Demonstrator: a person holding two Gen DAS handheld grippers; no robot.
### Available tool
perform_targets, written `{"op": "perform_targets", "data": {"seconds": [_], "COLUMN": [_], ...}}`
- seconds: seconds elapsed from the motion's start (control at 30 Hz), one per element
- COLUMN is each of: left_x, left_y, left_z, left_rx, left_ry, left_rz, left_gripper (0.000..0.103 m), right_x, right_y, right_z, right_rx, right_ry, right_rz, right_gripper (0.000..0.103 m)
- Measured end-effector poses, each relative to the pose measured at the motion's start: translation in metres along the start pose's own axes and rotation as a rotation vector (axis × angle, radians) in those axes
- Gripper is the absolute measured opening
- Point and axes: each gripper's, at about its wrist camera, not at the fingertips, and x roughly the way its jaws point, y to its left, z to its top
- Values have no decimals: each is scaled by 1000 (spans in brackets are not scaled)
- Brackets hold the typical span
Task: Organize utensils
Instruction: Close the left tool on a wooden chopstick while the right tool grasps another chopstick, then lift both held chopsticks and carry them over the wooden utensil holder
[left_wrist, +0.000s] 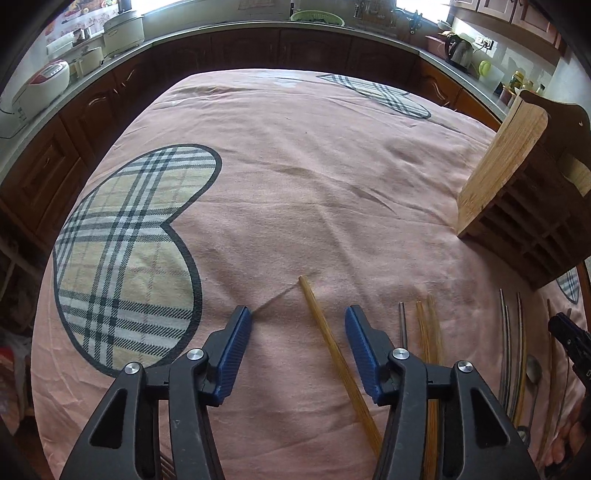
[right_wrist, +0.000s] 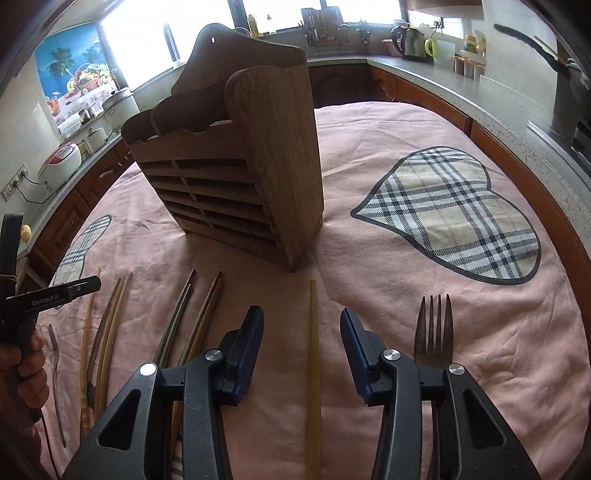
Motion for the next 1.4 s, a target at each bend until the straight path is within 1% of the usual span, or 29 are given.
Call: {"op": "perform_targets", "data": {"seconds": [0.03,0.07,0.1,0.13,0.17,0.2,0.23,0.33,0.43,0.63,0.8,1.0,1.13,1.4], "left_x": [1,3,3,4,3,3,3,-6,-28,-87,-141,-197,-226,-253], "left_y": [-2,-4,-7,-10,-13,-14,-14,-12,-9,-1,11,18,22,32], "left_z": [1,2,1,1,1,0,0,-3,-8,-22,-37,-58,-71,-85], "left_rx": [11,23,35,50,63,68,65,55,53,35,23,35,47,44], "left_ry": [1,-2,-6,-9,-12,-11,-6,-9,-39,-113,-179,-256,-301,-346], "left_rz": [5,12,20,26,37,35,19,-17,-54,-152,-201,-236,-251,-260], "left_gripper": [50,47,44,35,23,16,11,6,5,4,4,4,4,4], "right_x": [5,10,15,20,21,22,22,19,4,-41,-72,-109,-131,-161], "right_y": [0,-1,-1,-1,0,2,2,-3,-3,6,12,23,28,35], "right_z": [2,4,5,5,6,6,7,6,6,11,12,12,10,7], "right_rx": [-2,-6,-13,-19,-34,-47,-50,-17,-8,-17,-8,-18,-30,-41], "right_ry": [12,22,34,48,33,38,36,39,15,-71,-133,-200,-242,-304], "right_rz": [-1,-4,-12,-24,-36,-49,-54,-16,9,45,72,85,86,82], "right_gripper": [39,38,35,32,29,22,4,5,5,5,5,5,5,5]}}
